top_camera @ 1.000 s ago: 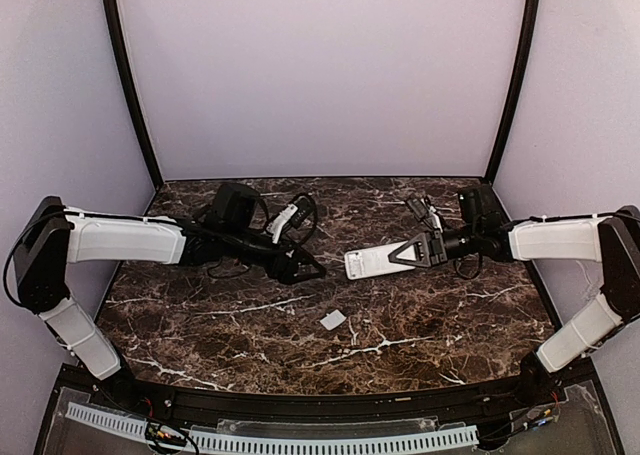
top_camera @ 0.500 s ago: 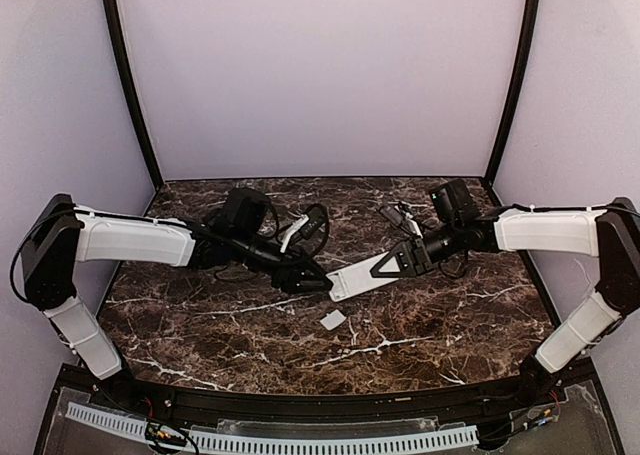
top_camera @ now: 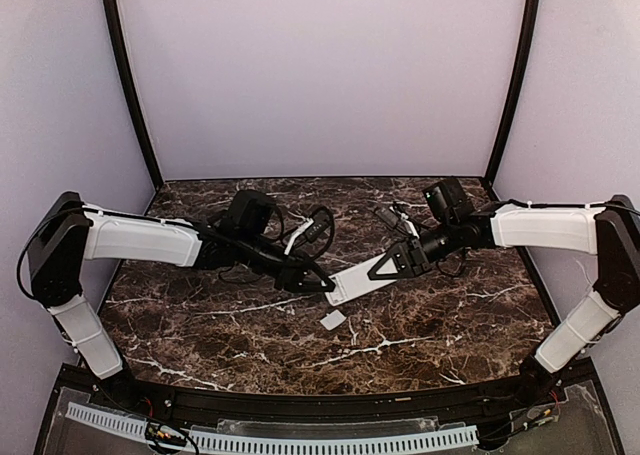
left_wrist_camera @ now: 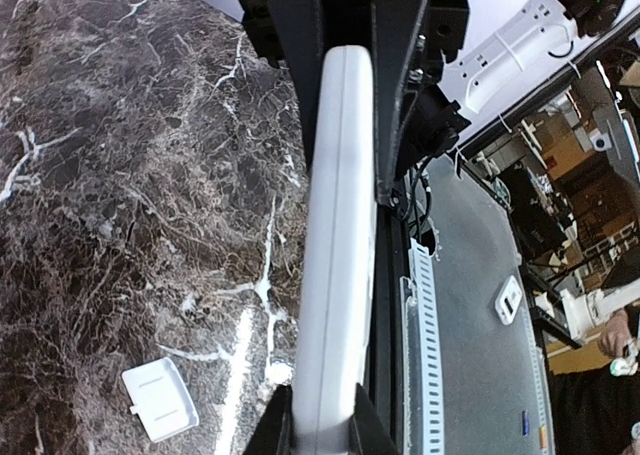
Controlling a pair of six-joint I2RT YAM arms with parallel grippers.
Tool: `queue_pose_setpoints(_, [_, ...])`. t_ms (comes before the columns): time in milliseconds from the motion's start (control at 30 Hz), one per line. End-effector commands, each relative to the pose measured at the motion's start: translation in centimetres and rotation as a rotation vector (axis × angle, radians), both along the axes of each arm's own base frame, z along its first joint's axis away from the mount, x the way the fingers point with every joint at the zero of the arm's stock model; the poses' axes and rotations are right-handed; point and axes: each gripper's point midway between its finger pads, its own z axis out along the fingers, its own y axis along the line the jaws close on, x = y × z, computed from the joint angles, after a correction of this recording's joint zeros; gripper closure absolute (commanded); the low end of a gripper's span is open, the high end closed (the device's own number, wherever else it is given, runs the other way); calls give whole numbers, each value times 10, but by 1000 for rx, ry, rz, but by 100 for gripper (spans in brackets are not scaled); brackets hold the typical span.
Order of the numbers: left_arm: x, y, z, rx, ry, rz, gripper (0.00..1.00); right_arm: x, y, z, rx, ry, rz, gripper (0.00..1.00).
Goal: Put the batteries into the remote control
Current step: Pass from the right arm to the left
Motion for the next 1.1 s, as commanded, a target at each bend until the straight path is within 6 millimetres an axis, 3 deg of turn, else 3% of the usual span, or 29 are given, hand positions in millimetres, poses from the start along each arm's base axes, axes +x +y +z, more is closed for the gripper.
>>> queue_pose_setpoints(0, [0,-8,15,-51,-6,-16,99,3,5,13,23,-33,10,90])
queue_pose_setpoints(233, [8,-7,18,-78,-34,48,100,15,-2,27,37,-76,-57,47])
queue_pose_setpoints(367, [16,-8,23,-121,-32,101,100,31,-18,37,117,-64,-157,28])
queue_pose_setpoints(433, [21,-7,27,-145,-41,133,100,37,-21,50,190,-76,-196,26])
queue_pose_setpoints(767, [42,-3,56,-247,-85,265,100,50,-12,52,284,-61,-376,26])
queue_pose_setpoints(1067, [50,-6,70,-364,-42,311,100,54,13,63,394,-43,-361,40])
